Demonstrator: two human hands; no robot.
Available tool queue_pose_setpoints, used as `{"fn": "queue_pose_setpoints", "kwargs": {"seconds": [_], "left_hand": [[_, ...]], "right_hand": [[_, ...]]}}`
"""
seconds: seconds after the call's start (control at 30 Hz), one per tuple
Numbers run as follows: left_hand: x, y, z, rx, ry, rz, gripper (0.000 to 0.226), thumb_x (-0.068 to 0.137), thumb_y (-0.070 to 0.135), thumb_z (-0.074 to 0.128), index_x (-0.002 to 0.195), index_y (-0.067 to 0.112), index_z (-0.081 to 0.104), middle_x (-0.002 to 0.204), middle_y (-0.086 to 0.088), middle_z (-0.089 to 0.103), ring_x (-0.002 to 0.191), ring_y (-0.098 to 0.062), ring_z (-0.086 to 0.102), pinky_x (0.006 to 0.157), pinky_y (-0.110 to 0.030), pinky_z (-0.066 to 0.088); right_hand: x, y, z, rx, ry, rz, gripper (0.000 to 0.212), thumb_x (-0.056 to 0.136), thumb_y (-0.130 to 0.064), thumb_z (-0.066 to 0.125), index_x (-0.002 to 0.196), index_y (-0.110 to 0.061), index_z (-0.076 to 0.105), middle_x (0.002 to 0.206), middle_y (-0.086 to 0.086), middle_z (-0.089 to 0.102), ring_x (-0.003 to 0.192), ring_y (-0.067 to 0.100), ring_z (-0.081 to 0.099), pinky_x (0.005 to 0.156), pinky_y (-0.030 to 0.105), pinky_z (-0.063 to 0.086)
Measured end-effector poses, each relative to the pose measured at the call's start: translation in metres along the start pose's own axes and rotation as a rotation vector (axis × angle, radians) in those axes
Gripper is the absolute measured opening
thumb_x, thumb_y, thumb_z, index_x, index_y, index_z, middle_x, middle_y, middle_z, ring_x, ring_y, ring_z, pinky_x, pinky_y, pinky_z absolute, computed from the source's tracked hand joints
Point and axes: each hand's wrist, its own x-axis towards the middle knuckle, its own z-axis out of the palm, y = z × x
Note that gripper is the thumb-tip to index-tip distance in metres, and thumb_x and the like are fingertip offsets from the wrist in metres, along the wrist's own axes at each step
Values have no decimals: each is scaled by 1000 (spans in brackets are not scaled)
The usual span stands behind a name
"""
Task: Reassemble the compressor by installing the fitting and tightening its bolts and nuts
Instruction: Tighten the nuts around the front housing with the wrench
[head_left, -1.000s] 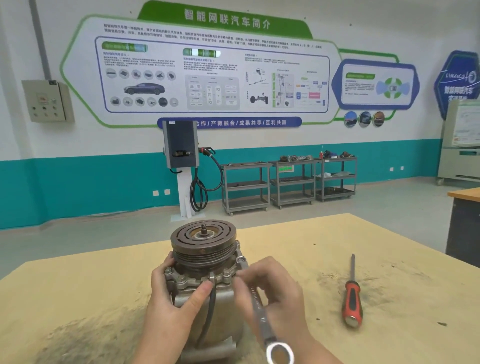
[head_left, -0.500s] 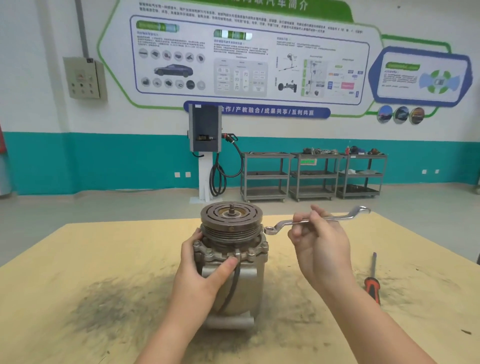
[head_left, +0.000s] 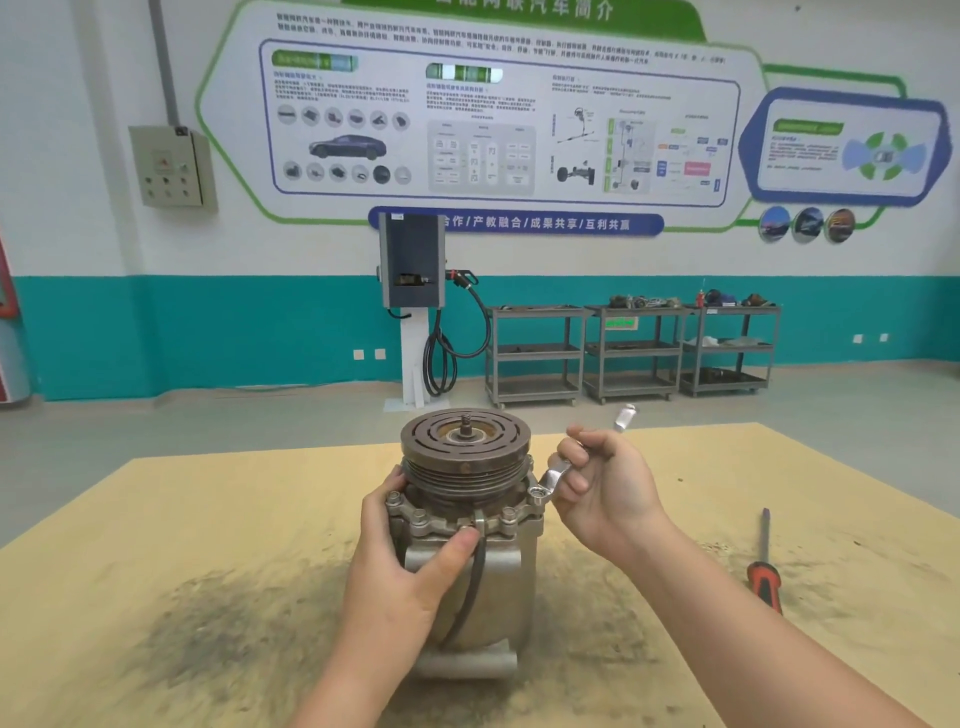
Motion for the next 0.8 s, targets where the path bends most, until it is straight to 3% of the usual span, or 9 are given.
{"fn": "queue_pose_setpoints", "kwargs": {"seconds": [0.23, 0.33, 0.43, 0.53, 0.63, 0.7, 0.8], "left_hand": [[-2, 5, 1, 52, 10, -3, 71, 56, 71, 72, 117, 51, 42, 109, 36, 60, 105, 17, 53, 77, 4, 36], [-2, 6, 1, 50, 20, -13, 70, 54, 71, 68, 116, 51, 43, 112, 31, 61, 107, 15, 54, 79, 2, 37], [-2, 6, 2, 53, 25, -16, 69, 54, 72, 67, 116, 52, 43, 112, 29, 62, 107, 14, 54, 80, -2, 39], [-2, 6, 2, 46, 22, -12, 73, 54, 73, 66, 119, 50, 42, 115, 26, 62, 106, 13, 55, 81, -5, 39], [-2, 6, 1, 29, 8, -19, 74, 55, 73, 68, 120, 51, 42, 115, 27, 62, 109, 12, 54, 85, -10, 39], [-1, 5, 0, 18, -8, -29, 72, 55, 73, 68, 119, 55, 39, 113, 32, 60, 110, 12, 53, 86, -12, 38], [-1, 2, 0, 3, -14, -22, 70, 57, 72, 69, 118, 56, 39, 113, 35, 59, 110, 12, 53, 88, -12, 38]], "right_hand": [[-27, 6, -6, 96, 64, -187, 17, 88, -5, 36, 76, -11, 47, 52, 1, 43, 34, 14, 31, 35, 19, 28], [-53, 14, -12, -138, 54, -470, 26, 89, 1, 36, 75, -12, 54, 59, 7, 54, 42, 18, 44, 42, 21, 38], [-76, 36, -16, -484, -5, -793, 22, 91, -8, 44, 83, -22, 59, 73, 7, 65, 57, 21, 59, 56, 24, 49], [-81, 48, -12, -741, -48, -962, 15, 93, -15, 51, 91, -28, 56, 85, 3, 68, 69, 19, 67, 67, 24, 53], [-80, 35, -4, -864, -138, -1048, 8, 96, -17, 51, 96, -25, 50, 85, -1, 67, 68, 14, 67, 66, 24, 53], [-77, 20, 0, -810, -166, -1046, 11, 98, -15, 44, 98, -26, 46, 79, 1, 66, 63, 18, 62, 61, 25, 50], [-62, 1, 5, -415, -66, -725, 18, 100, -3, 35, 99, -19, 43, 61, 4, 62, 48, 19, 51, 50, 25, 43]]}}
